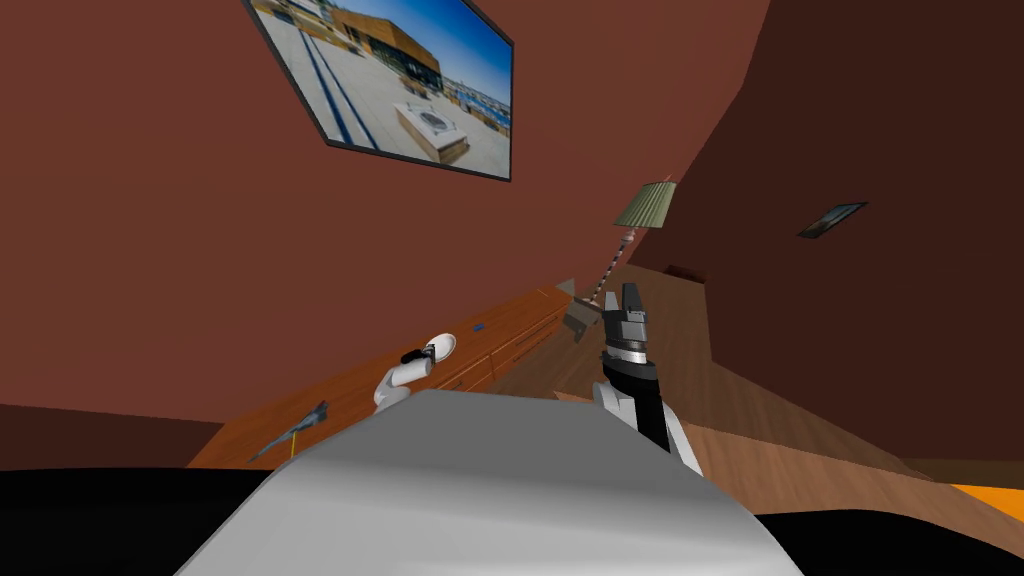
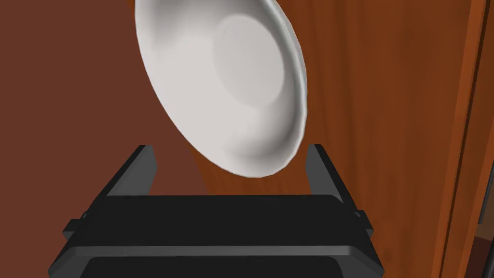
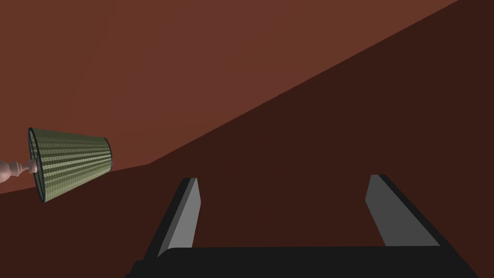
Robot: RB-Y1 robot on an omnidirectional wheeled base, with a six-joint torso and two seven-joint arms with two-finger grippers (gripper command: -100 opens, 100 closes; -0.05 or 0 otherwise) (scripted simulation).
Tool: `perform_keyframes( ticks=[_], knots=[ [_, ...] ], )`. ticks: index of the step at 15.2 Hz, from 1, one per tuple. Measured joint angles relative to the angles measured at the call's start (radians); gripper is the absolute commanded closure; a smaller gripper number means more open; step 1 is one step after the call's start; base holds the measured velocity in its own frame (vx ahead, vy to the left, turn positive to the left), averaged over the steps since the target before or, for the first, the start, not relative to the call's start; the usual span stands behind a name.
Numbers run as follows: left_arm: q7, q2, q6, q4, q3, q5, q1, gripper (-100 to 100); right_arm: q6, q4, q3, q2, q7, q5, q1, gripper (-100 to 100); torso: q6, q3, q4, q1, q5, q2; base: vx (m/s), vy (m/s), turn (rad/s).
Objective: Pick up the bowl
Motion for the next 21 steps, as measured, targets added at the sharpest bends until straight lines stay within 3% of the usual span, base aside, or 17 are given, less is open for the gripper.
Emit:
perform_keyframes(
  ticks=[6,15,16,21],
  knots=[
    [0.005,-0.015,0.059,0.08,0.025,-0.006,-0.032,-100,0.0,0.0,0.0,0.0,0.0,0.0,0.0,0,0.0,-0.001,0.0,0.0,0.0,-0.001,-0.007,0.013,-0.068],
    [0.037,-0.012,-0.025,0.217,0.02,-0.043,-0.092,-100,0.0,0.0,0.0,0.0,0.0,0.0,0.0,0,-0.001,-0.001,0.0,0.001,0.0,-0.002,0.007,0.024,-0.003],
    [0.039,-0.012,-0.028,0.22,0.02,-0.044,-0.093,100,0.0,0.0,0.0,0.0,0.0,0.0,0.0,0,-0.001,-0.001,0.0,0.0,0.0,-0.002,0.002,0.006,-0.001],
    [0.039,-0.012,-0.028,0.22,0.02,-0.044,-0.093,100,0.0,0.0,0.0,0.0,0.0,0.0,0.0,0,0.0,-0.001,0.0,-0.001,0.0,-0.002,0.0,-0.003,0.0]
  ],
)
